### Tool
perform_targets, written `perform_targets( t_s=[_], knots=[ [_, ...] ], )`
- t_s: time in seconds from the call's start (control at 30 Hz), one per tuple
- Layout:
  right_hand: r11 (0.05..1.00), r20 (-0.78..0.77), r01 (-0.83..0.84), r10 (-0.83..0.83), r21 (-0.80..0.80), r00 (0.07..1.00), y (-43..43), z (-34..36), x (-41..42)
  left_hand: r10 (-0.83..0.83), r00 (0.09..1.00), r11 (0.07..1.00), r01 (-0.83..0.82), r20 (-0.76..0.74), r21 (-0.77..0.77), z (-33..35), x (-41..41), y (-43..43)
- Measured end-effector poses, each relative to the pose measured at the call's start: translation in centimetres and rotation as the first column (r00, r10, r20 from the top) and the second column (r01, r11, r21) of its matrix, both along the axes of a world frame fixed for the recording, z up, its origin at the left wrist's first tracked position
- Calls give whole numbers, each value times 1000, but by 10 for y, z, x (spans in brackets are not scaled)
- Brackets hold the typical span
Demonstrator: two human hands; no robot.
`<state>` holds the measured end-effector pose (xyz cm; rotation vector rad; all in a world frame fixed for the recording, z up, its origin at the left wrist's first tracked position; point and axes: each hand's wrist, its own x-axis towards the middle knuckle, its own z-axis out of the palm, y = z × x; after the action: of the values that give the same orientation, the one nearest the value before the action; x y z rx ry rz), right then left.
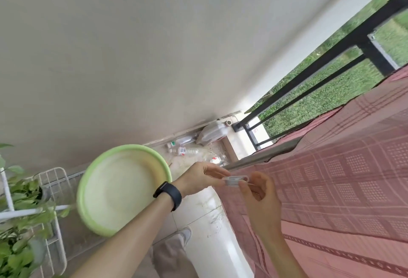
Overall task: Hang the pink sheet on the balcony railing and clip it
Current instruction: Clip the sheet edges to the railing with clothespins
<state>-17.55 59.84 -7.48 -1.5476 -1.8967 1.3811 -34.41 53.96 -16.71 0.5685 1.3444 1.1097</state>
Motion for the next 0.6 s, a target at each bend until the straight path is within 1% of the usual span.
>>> perform_targets(
  t_s=[0.03,0.07,0.1,0.13,0.17,0.23,0.33,0.4,0.5,0.6],
  knots=[
    [999,34,10,-11,33,999,4,-2,7,26,999,999,-26,25,-20,-2,3,6],
    [997,64,9,-14,72,998,7,-2,15,78,997,996,-77,11,-42,-5,7,13],
    [993,95,-1,-11,122,995,10,-1,21,116,991,992,-119,-69,-51,-9,11,21],
    [985,125,-14,-8,172,992,14,0,26,115,977,992,-124,-181,-40,-9,15,32],
    [975,159,-34,-2,220,987,18,2,31,86,956,995,-95,-280,-18,-6,19,43],
    [958,225,-71,7,277,974,27,5,32,1,919,997,29,-393,70,6,23,72],
    [933,286,-129,29,336,958,39,11,19,-177,884,958,255,-433,130,17,15,119],
    [919,330,-155,29,362,944,42,19,13,-224,847,926,340,-482,166,19,15,134],
    [875,372,-200,24,441,928,44,28,7,-119,741,917,337,-661,213,11,17,132],
    [784,398,-277,41,556,916,39,36,6,109,658,902,250,-745,353,-7,20,116]
  ],
)
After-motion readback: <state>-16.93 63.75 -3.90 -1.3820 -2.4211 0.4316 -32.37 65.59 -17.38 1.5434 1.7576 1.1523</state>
